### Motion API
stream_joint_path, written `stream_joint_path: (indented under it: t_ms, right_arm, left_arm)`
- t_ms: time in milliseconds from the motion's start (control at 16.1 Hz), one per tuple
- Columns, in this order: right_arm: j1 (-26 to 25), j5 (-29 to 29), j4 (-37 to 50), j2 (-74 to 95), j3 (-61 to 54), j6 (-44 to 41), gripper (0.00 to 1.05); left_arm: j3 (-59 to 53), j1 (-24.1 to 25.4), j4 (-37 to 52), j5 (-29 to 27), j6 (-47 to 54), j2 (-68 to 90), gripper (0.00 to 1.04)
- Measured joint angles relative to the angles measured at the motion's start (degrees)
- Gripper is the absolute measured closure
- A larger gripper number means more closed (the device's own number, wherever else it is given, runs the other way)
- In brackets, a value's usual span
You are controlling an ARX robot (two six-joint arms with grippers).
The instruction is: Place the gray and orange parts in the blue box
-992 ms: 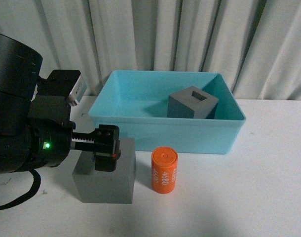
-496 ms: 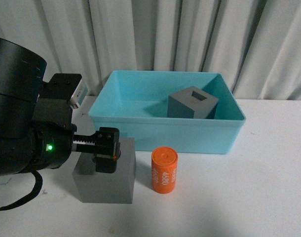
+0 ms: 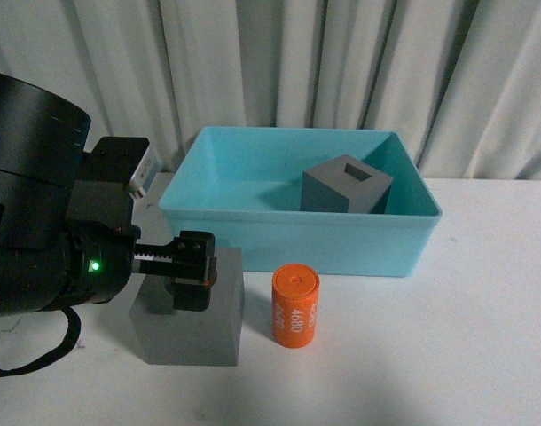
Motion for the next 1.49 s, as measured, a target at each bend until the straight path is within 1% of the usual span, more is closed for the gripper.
stream_joint_path:
  t_ms: [186,372,434,496,682,744,868,992,1054,1116,1240,1302,1364,1426,1488]
  right_arm:
    - [0.0,0.0,0.0,0.02,0.0,0.02,0.06]
    - [0.0,-0.02,0.0,0.02,0.0,0.0,0.06]
    - [0.0,0.0,0.0,0.0,0.0,0.0,0.06]
    - [0.0,-0.02,0.0,0.02,0.0,0.0,0.06]
    - [0.0,-0.02,0.0,0.0,0.0,0.0,0.06]
    - [0.0,-0.02,0.0,0.0,0.0,0.0,0.06]
    - [0.0,-0.02,0.0,0.0,0.0,0.02,0.06]
    - [0.0,-0.02,0.0,0.02,0.0,0.0,0.06]
    - [0.0,0.0,0.0,0.02,0.0,0.0,0.06]
    - [0.0,-0.02,0.0,0.02,0.0,0.0,0.06]
    - [0.0,-0.02,0.0,0.0,0.0,0.0,0.06]
    - [-0.02,0.0,0.0,0.0,0.0,0.0,0.06]
    - [0.0,-0.02,0.0,0.0,0.0,0.0,0.06]
    - [0.0,-0.02,0.0,0.0,0.0,0.0,0.06]
    - [0.0,-0.02,0.0,0.0,0.0,0.0,0.06]
  left_arm:
    - [0.46,0.68,0.61,0.11,0.04,1.09,0.07]
    - [-0.81,3.8,2.14,1.86,1.51,2.45,0.08]
    - [-1.29,3.89,2.54,2.78,1.42,2.43,0.22]
    - [-1.33,3.89,2.58,2.89,1.42,2.43,0.24]
    - [-1.6,3.87,2.69,3.65,1.33,2.36,0.35]
    - [-1.79,3.85,2.71,4.07,1.33,2.23,0.4]
    - [-2.38,3.72,2.6,4.5,1.29,1.64,0.6]
    - [-2.86,3.54,2.43,4.63,1.25,1.03,0.74]
    - [-3.04,3.56,1.86,4.66,1.11,0.31,0.79]
    - [-3.45,3.76,0.68,4.68,0.98,-0.9,0.82]
    - [-3.5,4.2,-2.89,4.81,0.0,-2.95,0.84]
    - [-3.45,4.81,-7.28,6.08,-1.27,-5.44,0.84]
    - [-1.55,6.88,-16.94,10.05,-3.85,-14.97,0.85]
    - [8.2,8.46,-24.28,13.29,-6.32,-22.67,0.85]
    - [18.12,7.82,-23.19,12.92,-6.6,-19.3,0.85]
